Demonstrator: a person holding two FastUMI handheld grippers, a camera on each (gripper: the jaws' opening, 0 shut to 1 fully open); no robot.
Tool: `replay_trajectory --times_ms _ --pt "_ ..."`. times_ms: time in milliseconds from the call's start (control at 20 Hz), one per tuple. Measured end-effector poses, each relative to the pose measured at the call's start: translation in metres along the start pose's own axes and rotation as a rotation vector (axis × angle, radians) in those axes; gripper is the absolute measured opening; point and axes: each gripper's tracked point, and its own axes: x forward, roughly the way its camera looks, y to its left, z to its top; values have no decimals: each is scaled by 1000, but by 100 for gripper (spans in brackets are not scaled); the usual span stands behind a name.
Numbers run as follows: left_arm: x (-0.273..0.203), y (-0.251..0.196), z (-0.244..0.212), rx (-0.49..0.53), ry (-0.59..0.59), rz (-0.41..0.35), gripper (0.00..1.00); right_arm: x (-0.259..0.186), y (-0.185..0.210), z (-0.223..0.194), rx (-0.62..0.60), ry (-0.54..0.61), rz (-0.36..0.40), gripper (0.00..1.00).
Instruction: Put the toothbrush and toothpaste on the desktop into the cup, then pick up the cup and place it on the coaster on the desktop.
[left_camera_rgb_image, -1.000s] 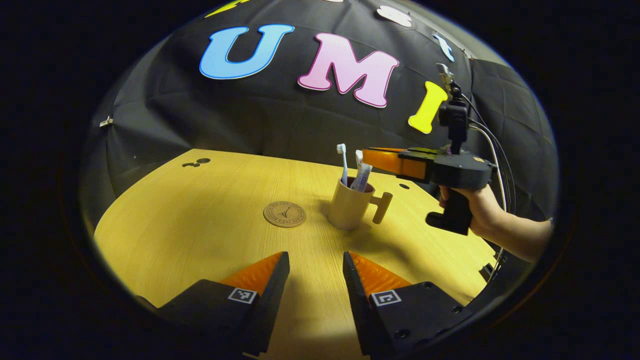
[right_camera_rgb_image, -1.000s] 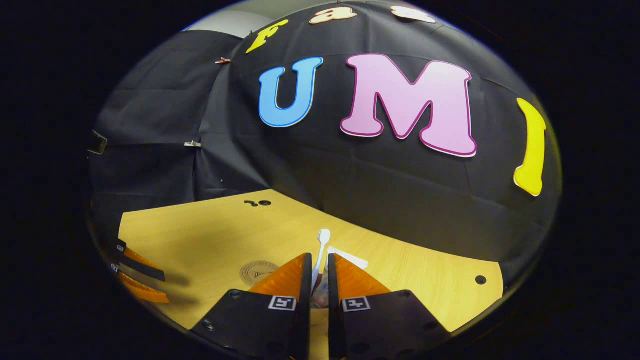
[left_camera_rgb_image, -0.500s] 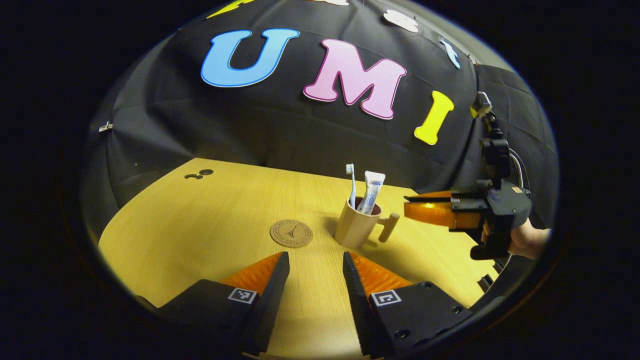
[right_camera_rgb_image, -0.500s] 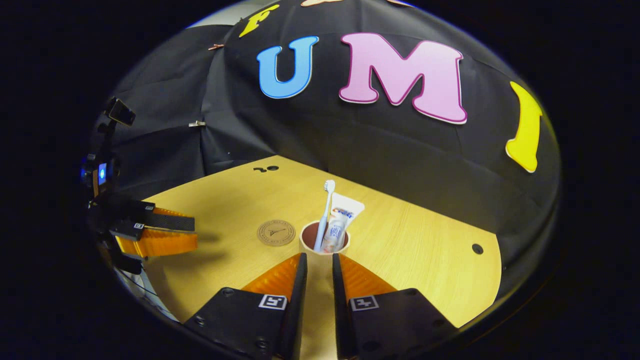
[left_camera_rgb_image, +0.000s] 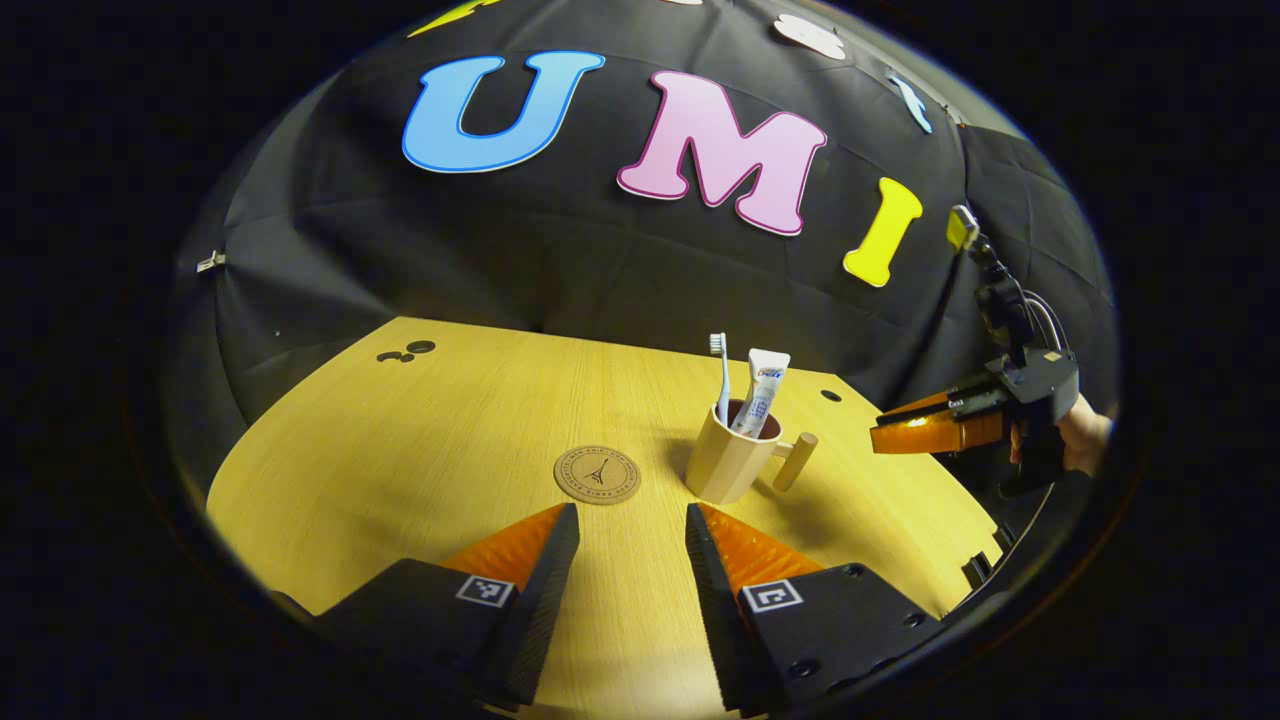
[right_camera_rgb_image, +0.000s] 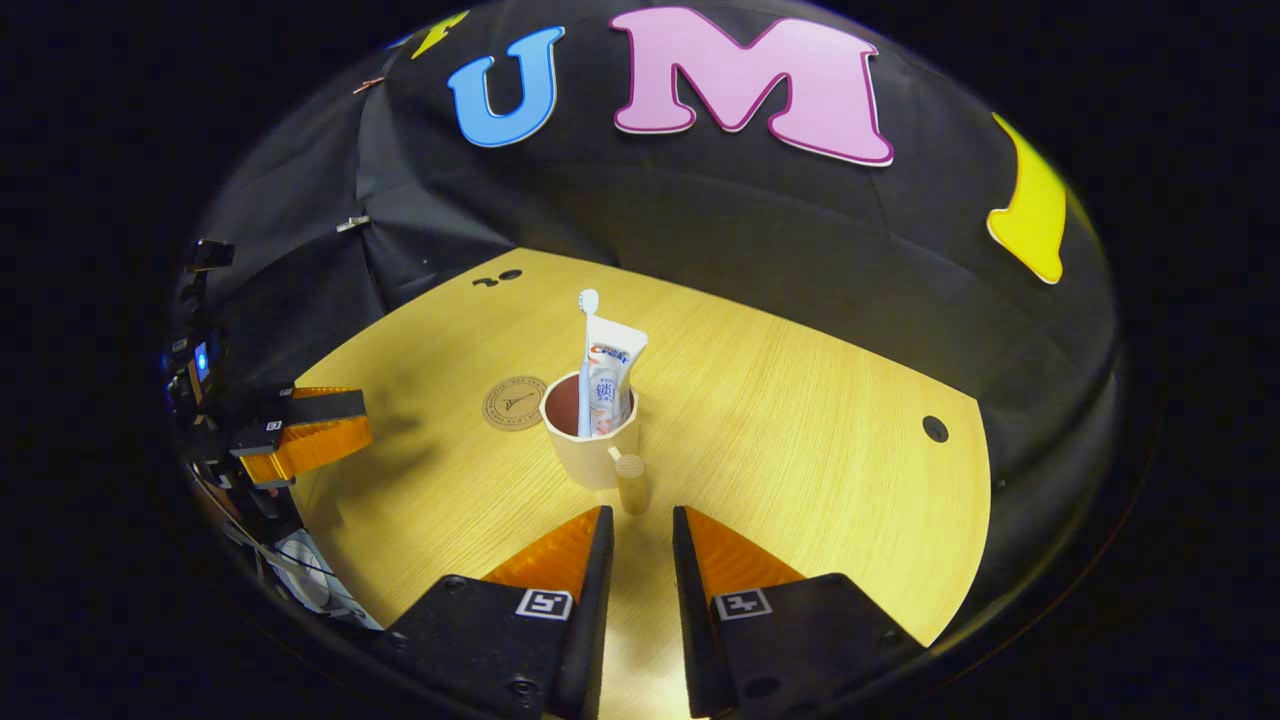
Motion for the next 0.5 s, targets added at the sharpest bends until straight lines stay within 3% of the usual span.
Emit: replay_trajectory --times_ms 400,500 --pt "-26 2 -20 1 46 13 68 45 2 -5 7 130 33 34" --pt "-31 7 -25 -3 54 29 69 57 5 -8 -5 164 46 39"
